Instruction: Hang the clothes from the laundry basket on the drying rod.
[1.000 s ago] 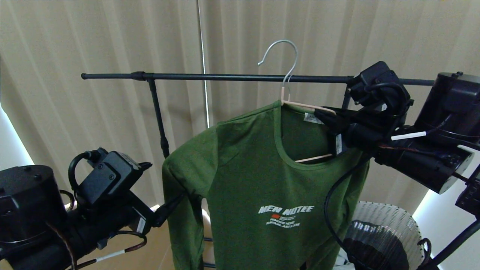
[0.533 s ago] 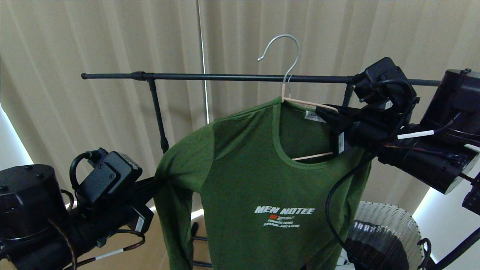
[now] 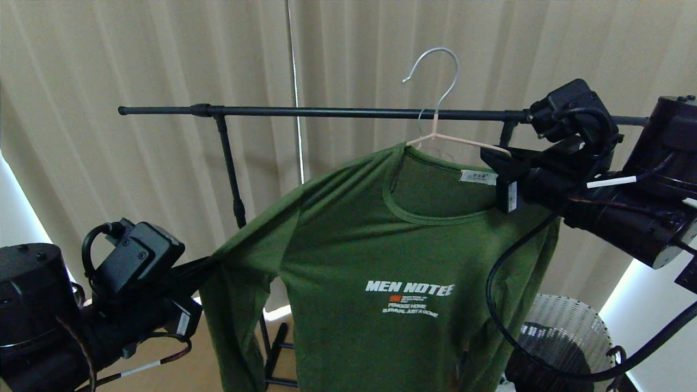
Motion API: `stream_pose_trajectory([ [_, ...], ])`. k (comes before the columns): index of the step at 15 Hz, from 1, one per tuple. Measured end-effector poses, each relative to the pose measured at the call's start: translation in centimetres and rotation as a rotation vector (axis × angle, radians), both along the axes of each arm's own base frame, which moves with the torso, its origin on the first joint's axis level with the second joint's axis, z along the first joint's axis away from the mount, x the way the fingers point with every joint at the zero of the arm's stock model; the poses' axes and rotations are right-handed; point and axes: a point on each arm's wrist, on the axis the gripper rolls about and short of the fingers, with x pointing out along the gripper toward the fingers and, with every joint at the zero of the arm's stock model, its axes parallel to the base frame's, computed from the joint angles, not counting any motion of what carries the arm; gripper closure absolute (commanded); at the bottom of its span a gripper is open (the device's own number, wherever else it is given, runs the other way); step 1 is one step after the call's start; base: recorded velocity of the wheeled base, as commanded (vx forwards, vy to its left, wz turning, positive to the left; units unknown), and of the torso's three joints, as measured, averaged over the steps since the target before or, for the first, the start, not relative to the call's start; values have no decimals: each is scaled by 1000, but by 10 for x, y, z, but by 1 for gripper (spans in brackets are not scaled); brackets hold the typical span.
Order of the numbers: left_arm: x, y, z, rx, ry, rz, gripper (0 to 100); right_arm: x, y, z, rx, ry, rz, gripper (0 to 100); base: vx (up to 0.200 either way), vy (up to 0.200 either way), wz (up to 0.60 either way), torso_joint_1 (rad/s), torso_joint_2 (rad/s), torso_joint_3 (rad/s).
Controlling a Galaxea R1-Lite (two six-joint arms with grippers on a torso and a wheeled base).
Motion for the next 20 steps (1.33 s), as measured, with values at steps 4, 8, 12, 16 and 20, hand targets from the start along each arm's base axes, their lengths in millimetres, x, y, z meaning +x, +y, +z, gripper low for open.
stream_pose_trajectory([
  [4,0,1,2,-3,-8,7,100,3,-7,0,-1,1,-27,100,0,0,0,0,0,0],
  [8,0,2,1,-3,-5,9,0,4,-7,0,0,1,-29,100,0,0,0,0,0,0],
  [12,-2,0,1,0,-6,-2,0,3,-7,-1,-1,3,-30,100,0,0,0,0,0,0],
  [16,-4,0,5,-14,-43,-7,0,3,-8,-4,-12,24,-31,100,0,0,0,0,0,0],
  [20,-16,0,10,-71,-58,-118,0,1,-9,-8,-38,81,-32,100,0,0,0,0,0,0],
])
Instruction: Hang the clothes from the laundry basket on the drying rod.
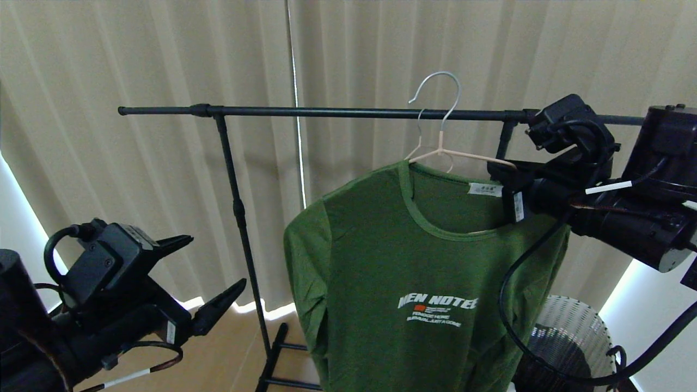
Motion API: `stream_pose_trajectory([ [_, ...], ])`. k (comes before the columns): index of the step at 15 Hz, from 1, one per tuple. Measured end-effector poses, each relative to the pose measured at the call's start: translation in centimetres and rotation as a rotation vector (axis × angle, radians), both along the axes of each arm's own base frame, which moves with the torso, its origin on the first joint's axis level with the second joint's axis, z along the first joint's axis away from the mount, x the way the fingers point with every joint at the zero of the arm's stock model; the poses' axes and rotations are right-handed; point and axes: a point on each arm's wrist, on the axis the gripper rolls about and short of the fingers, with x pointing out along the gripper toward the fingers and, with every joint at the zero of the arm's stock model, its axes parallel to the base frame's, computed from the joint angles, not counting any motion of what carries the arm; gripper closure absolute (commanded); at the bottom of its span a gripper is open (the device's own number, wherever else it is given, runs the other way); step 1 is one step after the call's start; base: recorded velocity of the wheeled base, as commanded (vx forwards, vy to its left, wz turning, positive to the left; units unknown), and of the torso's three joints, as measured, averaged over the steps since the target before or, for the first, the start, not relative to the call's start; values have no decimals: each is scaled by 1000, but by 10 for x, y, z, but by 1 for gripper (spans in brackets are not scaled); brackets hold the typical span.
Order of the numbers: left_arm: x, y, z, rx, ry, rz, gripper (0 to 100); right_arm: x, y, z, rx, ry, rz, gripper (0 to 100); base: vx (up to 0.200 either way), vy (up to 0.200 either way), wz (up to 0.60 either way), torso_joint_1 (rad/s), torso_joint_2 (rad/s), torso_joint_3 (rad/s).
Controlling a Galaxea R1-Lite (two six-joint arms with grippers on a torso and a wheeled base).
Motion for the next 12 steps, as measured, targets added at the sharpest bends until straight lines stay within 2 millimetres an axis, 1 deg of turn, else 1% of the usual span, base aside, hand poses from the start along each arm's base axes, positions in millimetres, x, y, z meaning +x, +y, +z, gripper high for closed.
stream_pose_trajectory([
  [2,-5,1,4,-13,-17,-18,0,0,-1,0,-1,1,-4,100,0,0,0,0,0,0],
  [4,-7,2,7,-23,-28,-19,0,2,-8,0,-2,0,-34,100,0,0,0,0,0,0],
  [7,-10,4,9,-81,-14,-9,0,6,-16,-1,-13,3,-143,100,0,0,0,0,0,0],
  [10,-13,5,11,-181,15,10,0,3,-21,-9,-31,36,-170,100,0,0,0,0,0,0],
  [12,-14,12,12,-214,18,50,0,-1,-28,-15,-57,89,-197,100,0,0,0,0,0,0],
])
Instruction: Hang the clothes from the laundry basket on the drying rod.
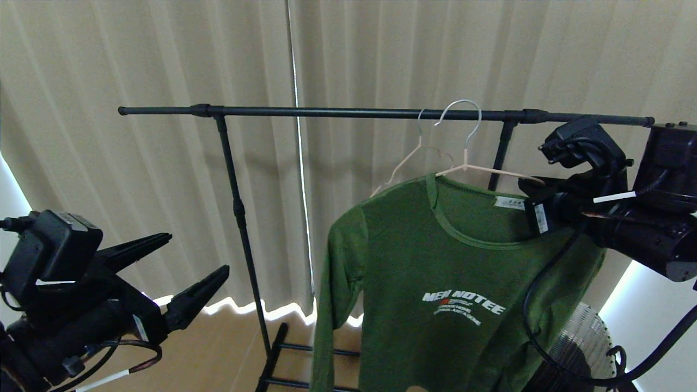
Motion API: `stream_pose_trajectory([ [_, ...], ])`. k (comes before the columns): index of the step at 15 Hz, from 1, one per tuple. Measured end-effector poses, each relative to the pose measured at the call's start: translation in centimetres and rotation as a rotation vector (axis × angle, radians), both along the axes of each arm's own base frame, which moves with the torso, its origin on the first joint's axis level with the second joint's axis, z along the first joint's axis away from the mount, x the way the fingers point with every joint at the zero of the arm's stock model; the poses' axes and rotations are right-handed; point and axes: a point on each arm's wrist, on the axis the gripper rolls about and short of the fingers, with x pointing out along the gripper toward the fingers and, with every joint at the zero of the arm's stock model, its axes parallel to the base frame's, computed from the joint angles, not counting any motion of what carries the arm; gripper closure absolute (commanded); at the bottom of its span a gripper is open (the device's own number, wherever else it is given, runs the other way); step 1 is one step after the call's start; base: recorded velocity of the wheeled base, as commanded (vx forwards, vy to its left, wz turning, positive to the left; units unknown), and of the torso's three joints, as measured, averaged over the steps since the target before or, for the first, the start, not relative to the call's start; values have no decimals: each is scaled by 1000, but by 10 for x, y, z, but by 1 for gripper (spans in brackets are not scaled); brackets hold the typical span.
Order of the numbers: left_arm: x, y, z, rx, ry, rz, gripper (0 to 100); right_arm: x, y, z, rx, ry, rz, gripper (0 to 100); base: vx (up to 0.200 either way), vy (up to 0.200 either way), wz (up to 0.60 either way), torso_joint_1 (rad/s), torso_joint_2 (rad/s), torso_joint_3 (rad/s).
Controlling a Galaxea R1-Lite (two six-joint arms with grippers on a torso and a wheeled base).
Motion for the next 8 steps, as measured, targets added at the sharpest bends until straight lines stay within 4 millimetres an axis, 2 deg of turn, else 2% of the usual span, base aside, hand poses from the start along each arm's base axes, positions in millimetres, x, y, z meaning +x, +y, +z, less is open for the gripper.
stream_pose_trajectory([
  [4,-9,24,-5,-1,3,134,0,-21,-17,-13,-63,176,-46,100,0,0,0,0,0,0],
  [8,-19,32,-14,-30,31,175,0,-26,-32,-9,-66,163,-141,100,0,0,0,0,0,0],
])
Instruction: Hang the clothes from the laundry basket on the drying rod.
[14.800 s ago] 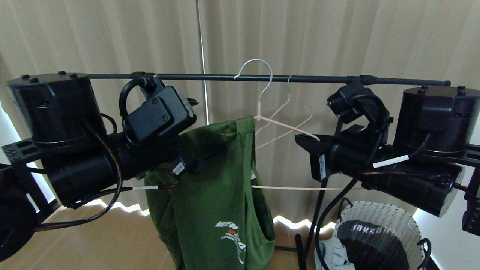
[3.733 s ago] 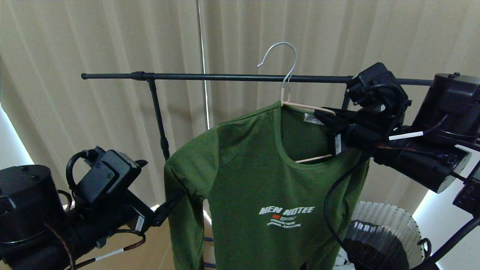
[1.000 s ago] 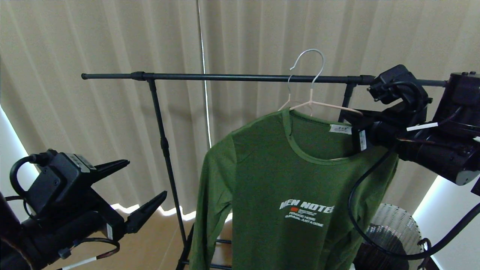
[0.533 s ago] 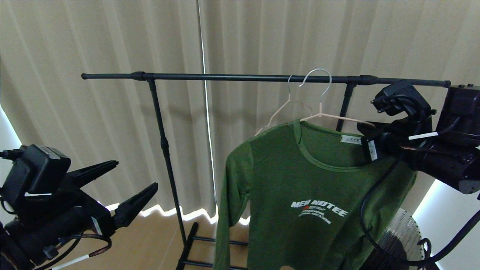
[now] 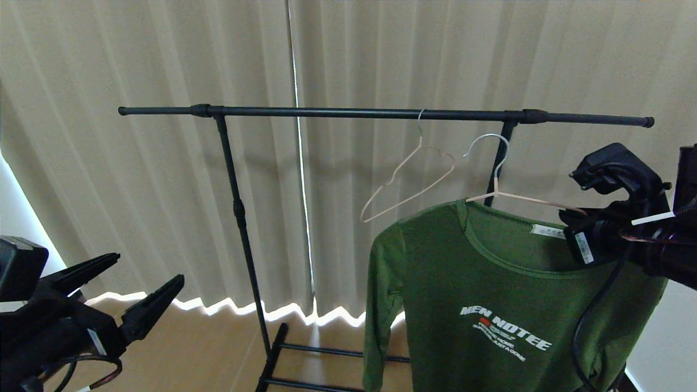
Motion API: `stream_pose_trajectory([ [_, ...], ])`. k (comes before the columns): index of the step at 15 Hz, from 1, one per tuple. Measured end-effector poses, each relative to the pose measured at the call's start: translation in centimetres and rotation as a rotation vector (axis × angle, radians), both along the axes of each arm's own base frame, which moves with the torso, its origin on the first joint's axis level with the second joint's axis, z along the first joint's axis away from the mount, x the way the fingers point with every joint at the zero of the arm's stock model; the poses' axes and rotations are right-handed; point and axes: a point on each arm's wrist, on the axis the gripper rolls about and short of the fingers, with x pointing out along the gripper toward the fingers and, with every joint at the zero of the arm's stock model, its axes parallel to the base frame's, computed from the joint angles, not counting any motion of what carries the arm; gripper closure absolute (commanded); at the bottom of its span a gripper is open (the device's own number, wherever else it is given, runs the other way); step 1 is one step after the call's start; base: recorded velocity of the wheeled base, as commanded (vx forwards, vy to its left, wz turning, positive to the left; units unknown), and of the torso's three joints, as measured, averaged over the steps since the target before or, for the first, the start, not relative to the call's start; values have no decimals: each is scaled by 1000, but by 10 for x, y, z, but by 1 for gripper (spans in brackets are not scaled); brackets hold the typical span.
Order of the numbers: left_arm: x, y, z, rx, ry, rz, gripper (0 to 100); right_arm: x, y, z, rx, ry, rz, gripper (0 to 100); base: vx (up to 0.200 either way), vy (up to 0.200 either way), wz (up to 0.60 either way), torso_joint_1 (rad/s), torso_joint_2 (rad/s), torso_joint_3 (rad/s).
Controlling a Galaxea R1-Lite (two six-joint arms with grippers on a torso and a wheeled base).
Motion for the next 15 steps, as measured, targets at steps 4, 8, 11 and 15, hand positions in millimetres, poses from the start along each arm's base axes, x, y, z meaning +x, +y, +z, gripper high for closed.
stream_pose_trajectory([
  [4,-5,0,-2,7,-4,-4,0,1,-8,-2,-16,11,-69,100,0,0,0,0,0,0],
  [8,-8,0,-4,7,-2,-8,0,15,-29,-4,-55,28,-241,100,0,0,0,0,0,0],
  [11,-10,0,-4,6,-6,-10,0,21,-35,-2,-45,19,-280,100,0,0,0,0,0,0],
  [15,-11,0,-4,5,-8,-10,0,22,-35,-3,-38,15,-283,100,0,0,0,0,0,0],
])
